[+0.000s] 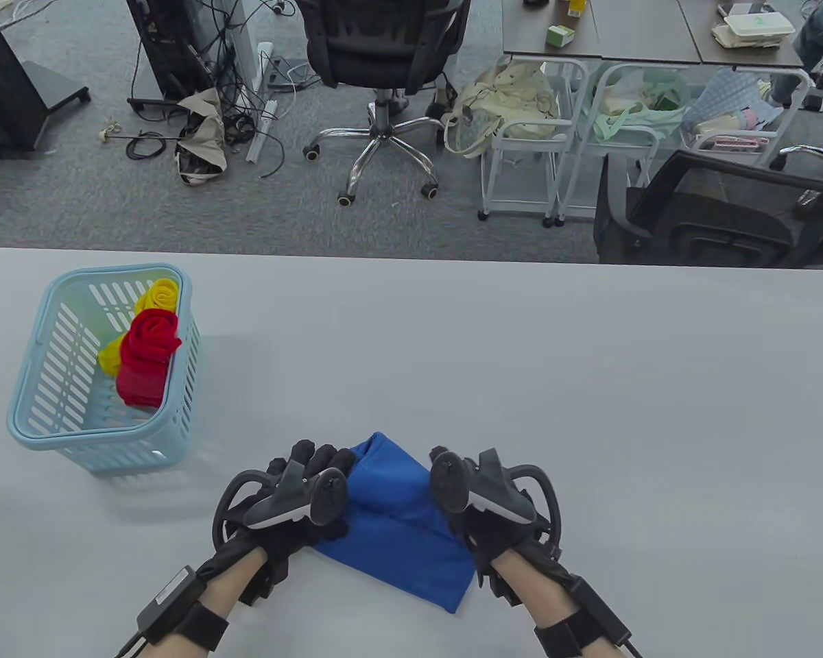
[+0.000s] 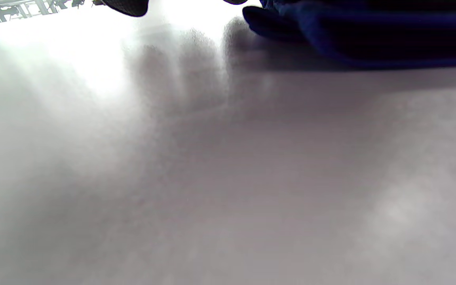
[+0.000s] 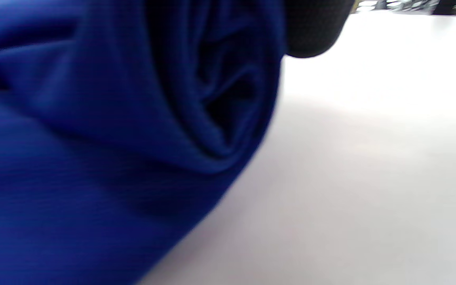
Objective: Roll t-shirt into tight roll
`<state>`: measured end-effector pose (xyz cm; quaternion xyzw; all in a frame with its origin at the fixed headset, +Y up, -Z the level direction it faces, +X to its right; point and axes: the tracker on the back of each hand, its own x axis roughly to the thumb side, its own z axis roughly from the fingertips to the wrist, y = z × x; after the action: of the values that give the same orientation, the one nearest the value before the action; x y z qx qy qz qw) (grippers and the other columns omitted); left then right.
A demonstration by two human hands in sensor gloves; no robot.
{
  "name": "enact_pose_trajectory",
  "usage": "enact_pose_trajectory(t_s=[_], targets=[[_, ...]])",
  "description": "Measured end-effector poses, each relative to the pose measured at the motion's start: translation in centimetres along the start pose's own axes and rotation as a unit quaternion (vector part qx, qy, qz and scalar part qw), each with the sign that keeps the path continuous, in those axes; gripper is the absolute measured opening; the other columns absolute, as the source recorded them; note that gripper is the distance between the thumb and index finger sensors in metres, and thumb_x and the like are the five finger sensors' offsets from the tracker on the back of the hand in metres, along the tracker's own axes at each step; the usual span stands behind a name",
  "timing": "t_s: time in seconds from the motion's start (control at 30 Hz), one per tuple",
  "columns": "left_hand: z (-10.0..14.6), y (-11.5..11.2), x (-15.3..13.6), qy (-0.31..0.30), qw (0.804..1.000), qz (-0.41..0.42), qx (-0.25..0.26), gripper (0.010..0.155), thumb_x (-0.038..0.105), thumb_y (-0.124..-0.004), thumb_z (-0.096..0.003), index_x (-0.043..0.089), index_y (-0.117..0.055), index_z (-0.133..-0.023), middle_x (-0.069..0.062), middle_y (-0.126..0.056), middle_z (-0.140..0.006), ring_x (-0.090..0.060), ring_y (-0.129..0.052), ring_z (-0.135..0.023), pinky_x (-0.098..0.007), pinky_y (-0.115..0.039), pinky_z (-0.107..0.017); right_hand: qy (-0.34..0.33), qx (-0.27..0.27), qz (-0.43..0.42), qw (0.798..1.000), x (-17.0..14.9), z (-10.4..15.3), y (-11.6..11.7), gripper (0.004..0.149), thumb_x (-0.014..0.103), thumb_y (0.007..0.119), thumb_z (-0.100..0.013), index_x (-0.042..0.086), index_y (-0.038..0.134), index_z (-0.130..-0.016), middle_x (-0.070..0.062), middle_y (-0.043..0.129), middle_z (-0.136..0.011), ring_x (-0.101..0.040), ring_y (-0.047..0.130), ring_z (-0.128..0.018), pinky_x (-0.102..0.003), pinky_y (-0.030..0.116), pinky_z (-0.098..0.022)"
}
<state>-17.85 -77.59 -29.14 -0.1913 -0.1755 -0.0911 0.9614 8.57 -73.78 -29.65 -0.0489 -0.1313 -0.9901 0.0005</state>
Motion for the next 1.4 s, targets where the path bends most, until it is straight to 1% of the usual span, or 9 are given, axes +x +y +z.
enact_pose_trajectory(t_s=[0.17,0.3,0.43,0.53,0.73,0.93,1.1,1.23,1.4], targets=[[0.0,-0.1,-0.2,0.005,1.000,0.001,-0.004,0.097,0.072,-0.052,-0.0372,0.031,0.001,-0.108,-0.003,-0.024,-0.126,-0.037,-0.028,-0.116,-0.058,-0.046,-0.082,0.087,0.010,0.009,0.996,-4.0,-0.5,0.6,0.061,0.040,0.069,-0.060,0.018,0.046,-0.112,-0.008,0.075,-0.098,-0.020,0.094,-0.068,-0.042,0.076,-0.054],[0.0,0.0,-0.1,0.009,1.000,-0.006,-0.005,0.096,0.072,-0.051,-0.0369,0.031,-0.002,-0.109,-0.006,-0.021,-0.125,-0.040,-0.025,-0.115,-0.059,-0.045,-0.082,-0.081,-0.009,-0.054,0.995,-0.7,1.9,-1.5,0.067,0.053,0.060,-0.061,0.023,0.037,-0.116,-0.017,0.043,-0.115,-0.037,0.065,-0.098,-0.054,0.055,-0.070],[0.3,0.2,0.2,-0.020,1.000,0.013,-0.009,0.103,0.073,-0.058,-0.0343,0.027,-0.005,-0.110,-0.005,-0.023,-0.125,-0.040,-0.027,-0.115,-0.060,-0.045,-0.082,-0.240,0.088,-0.009,0.967,5.0,2.9,1.1,0.082,0.054,0.072,-0.055,0.031,0.023,-0.117,-0.014,0.009,-0.121,-0.046,0.024,-0.111,-0.062,0.035,-0.075],[0.8,0.4,0.8,-0.009,0.999,-0.031,0.009,0.105,0.074,-0.057,-0.0329,0.026,-0.003,-0.109,-0.008,-0.022,-0.125,-0.041,-0.027,-0.115,-0.060,-0.045,-0.082,-0.170,0.032,0.137,0.975,6.0,1.9,2.3,0.078,0.045,0.072,-0.058,0.037,0.018,-0.114,-0.009,0.024,-0.121,-0.034,0.044,-0.108,-0.052,0.046,-0.075],[0.3,0.2,0.4,0.007,0.999,-0.030,-0.016,0.109,0.075,-0.054,-0.0300,0.021,-0.003,-0.110,-0.006,-0.023,-0.125,-0.041,-0.028,-0.114,-0.059,-0.048,-0.082,-0.056,0.025,-0.041,0.997,0.2,-0.1,0.4,0.060,0.038,0.064,-0.062,0.023,0.037,-0.114,-0.006,0.068,-0.104,-0.024,0.087,-0.081,-0.041,0.073,-0.060],[0.2,0.3,0.1,-0.003,1.000,-0.023,-0.011,0.101,0.074,-0.055,-0.0308,0.033,-0.006,-0.109,-0.004,-0.021,-0.125,-0.040,-0.028,-0.115,-0.059,-0.047,-0.082,0.138,-0.004,-0.025,0.990,-6.9,-0.9,0.1,0.063,0.036,0.065,-0.061,0.017,0.037,-0.114,-0.012,0.062,-0.107,-0.030,0.083,-0.084,-0.046,0.069,-0.061],[0.8,0.9,1.2,-0.036,0.999,-0.033,0.009,0.086,0.067,-0.062,-0.0375,0.049,-0.014,-0.106,0.000,-0.020,-0.124,-0.037,-0.028,-0.116,-0.058,-0.047,-0.083,-0.009,-0.053,-0.053,0.997,-4.0,1.6,-2.3,0.060,0.040,0.059,-0.064,0.026,0.033,-0.116,-0.014,0.033,-0.119,-0.042,0.048,-0.107,-0.057,0.048,-0.073],[0.9,0.7,1.3,-0.039,0.999,-0.026,-0.006,0.076,0.065,-0.061,-0.0402,0.050,-0.029,-0.108,0.002,-0.025,-0.124,-0.036,-0.033,-0.116,-0.057,-0.049,-0.082,-0.225,0.020,-0.034,0.973,1.5,2.6,-0.6,0.055,0.039,0.063,-0.062,0.031,0.046,-0.113,-0.002,0.037,-0.122,-0.038,0.035,-0.115,-0.061,0.038,-0.077],[0.6,0.6,0.5,-0.030,0.999,-0.016,-0.019,0.078,0.067,-0.060,-0.0383,0.052,-0.028,-0.107,0.002,-0.026,-0.124,-0.037,-0.032,-0.115,-0.057,-0.050,-0.082,-0.139,0.078,0.123,0.980,1.9,0.3,2.1,0.071,0.057,0.057,-0.055,0.034,0.026,-0.115,0.000,0.012,-0.122,-0.042,0.014,-0.115,-0.065,0.026,-0.076]])
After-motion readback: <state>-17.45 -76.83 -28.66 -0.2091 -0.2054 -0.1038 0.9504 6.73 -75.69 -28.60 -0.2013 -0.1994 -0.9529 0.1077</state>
